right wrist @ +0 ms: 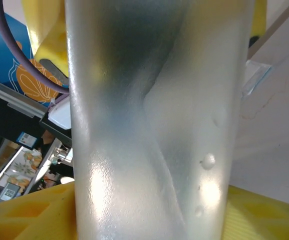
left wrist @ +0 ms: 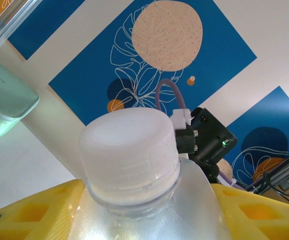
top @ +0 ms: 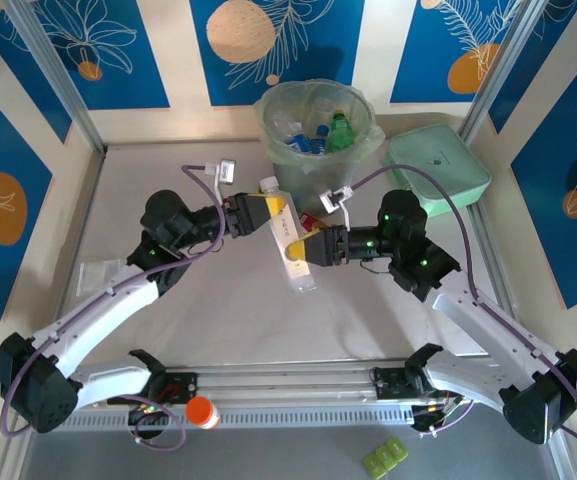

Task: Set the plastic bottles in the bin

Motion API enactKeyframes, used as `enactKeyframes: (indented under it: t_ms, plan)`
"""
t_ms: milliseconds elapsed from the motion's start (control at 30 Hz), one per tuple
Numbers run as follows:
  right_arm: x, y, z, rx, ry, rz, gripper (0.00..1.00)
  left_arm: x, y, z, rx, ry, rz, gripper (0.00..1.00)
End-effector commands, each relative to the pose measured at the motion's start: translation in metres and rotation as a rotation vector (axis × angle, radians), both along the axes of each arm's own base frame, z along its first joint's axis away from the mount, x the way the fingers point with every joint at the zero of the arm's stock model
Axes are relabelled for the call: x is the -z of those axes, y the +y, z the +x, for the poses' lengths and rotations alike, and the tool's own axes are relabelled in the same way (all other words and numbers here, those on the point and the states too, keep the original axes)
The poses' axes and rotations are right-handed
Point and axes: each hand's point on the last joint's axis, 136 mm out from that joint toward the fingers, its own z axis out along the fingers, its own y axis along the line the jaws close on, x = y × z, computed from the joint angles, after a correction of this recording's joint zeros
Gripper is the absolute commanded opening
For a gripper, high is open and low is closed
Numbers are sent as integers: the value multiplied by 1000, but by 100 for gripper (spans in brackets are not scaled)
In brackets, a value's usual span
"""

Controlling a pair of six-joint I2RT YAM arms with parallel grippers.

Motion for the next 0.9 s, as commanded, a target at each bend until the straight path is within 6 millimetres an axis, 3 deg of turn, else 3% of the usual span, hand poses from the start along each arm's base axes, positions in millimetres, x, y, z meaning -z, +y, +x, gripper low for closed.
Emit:
enactKeyframes:
  t_ms: [0, 100, 267, 367, 433, 533, 600, 700, 867]
  plan:
    - [-17, -2, -8, -18, -56, 59, 54, -17, -4, -12, 40, -74, -18, 45]
    - [-20, -3, -8, -9, -62, 72, 47, -19, -4, -13, 44, -78, -24, 49]
    - [-27, -6, -9, 9, -81, 78, 46, -20, 2, -10, -19, -85, 25, 88]
    - [-28, -13, -2, 82, -113, 29, 44, -22, 21, -8, -150, -166, 171, 98]
    - [-31, -28, 10, 188, -157, -21, 44, -20, 51, 1, -331, -239, 361, 99]
    - [-35, -57, 38, 388, -209, -136, 42, -19, 97, 12, -565, -288, 560, 99]
    - [-40, -78, 64, 532, -231, -232, 40, -10, 116, 16, -641, -267, 658, 98]
    - [-44, -103, 108, 709, -240, -386, 38, 16, 117, 18, -616, -184, 750, 96]
    - [-65, -120, 177, 872, -345, -534, 36, 44, 109, 15, -541, -122, 792, 95]
